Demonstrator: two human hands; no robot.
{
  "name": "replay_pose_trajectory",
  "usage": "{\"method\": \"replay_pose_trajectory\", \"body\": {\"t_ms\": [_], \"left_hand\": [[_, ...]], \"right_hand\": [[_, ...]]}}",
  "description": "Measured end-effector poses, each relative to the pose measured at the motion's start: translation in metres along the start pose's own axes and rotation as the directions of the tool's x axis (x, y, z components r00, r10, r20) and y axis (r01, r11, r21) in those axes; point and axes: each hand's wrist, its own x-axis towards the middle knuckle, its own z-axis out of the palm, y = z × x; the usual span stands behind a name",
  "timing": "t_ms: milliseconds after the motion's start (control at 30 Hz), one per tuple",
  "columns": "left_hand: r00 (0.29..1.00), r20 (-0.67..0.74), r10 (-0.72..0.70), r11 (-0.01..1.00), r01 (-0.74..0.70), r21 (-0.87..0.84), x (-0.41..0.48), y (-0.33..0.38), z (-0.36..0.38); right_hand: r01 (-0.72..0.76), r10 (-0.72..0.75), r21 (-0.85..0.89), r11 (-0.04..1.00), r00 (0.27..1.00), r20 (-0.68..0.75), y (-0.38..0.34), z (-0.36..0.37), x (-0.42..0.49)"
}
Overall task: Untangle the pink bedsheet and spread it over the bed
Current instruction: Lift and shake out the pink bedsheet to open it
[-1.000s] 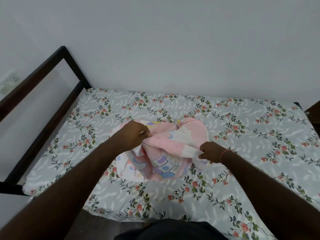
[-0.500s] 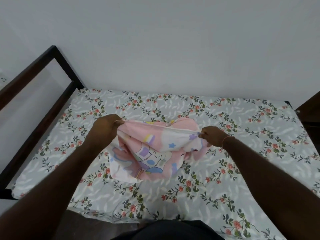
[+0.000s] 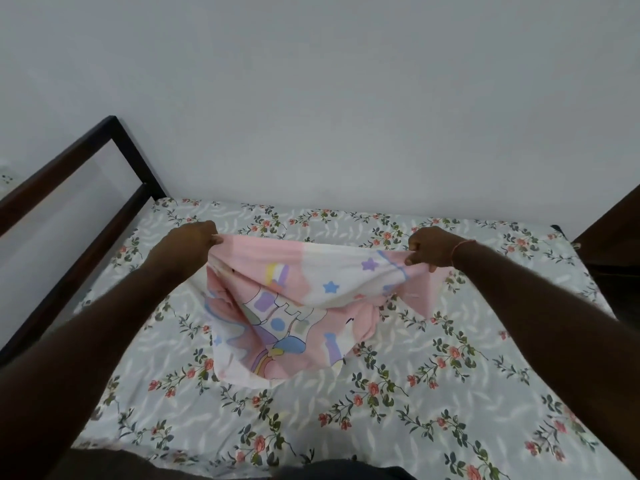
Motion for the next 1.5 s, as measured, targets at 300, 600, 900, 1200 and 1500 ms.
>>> {"method": "replay_pose_trajectory", "body": {"t_ms": [300,600,900,1200,1500], "left_hand": [[0.989,-0.146,-0.031,0.999,0.035,0.021,0.035,-0.008,-0.066],[0.936,-0.352,-0.022,0.995,0.054,0.084,0.090,-0.033,-0.249],[0.654,-0.755,0.037,0.979,0.128,0.160,0.088,-0.025,-0.528],[0.557,-0.823,0.110,0.965,0.137,0.222,0.042,0.003,-0.625],[0.574,-0.811,0.110,0.942,0.201,0.270,0.023,0.007,-0.649]], "right_hand": [[0.019,-0.047,-0.198,0.980,0.989,-0.138,-0.011,-0.085,-0.010],[0.010,-0.096,-0.166,0.986,0.851,-0.517,-0.064,-0.285,-0.071],[-0.082,-0.238,-0.312,0.947,0.475,-0.847,-0.145,-0.500,-0.194],[-0.103,-0.225,-0.281,0.954,0.370,-0.901,-0.157,-0.546,-0.247],[-0.191,-0.292,-0.341,0.920,0.241,-0.925,-0.167,-0.581,-0.279]]}}
